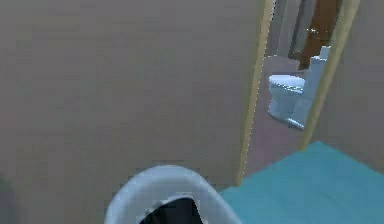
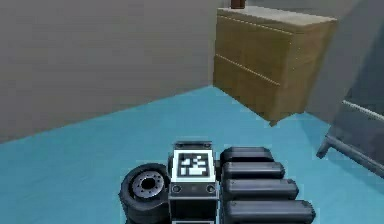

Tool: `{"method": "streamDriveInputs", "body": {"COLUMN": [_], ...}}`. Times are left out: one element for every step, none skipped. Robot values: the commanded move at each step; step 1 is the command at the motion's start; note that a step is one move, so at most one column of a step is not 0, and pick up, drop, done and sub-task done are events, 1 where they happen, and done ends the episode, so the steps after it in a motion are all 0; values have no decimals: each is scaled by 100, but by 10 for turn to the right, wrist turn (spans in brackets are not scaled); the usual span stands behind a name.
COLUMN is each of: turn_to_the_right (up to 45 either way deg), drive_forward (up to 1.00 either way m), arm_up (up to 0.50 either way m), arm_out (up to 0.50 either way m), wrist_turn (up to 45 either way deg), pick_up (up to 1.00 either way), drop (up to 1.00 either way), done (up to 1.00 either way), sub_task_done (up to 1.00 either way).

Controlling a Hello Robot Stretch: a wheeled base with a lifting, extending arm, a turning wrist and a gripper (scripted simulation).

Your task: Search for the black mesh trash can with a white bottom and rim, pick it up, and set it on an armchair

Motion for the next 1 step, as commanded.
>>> {"method": "streamDriveInputs", "body": {"turn_to_the_right": [330], "drive_forward": [0], "arm_up": [0], "arm_out": [0], "wrist_turn": [0], "pick_up": [0], "drop": [0], "done": [0], "sub_task_done": [0]}}
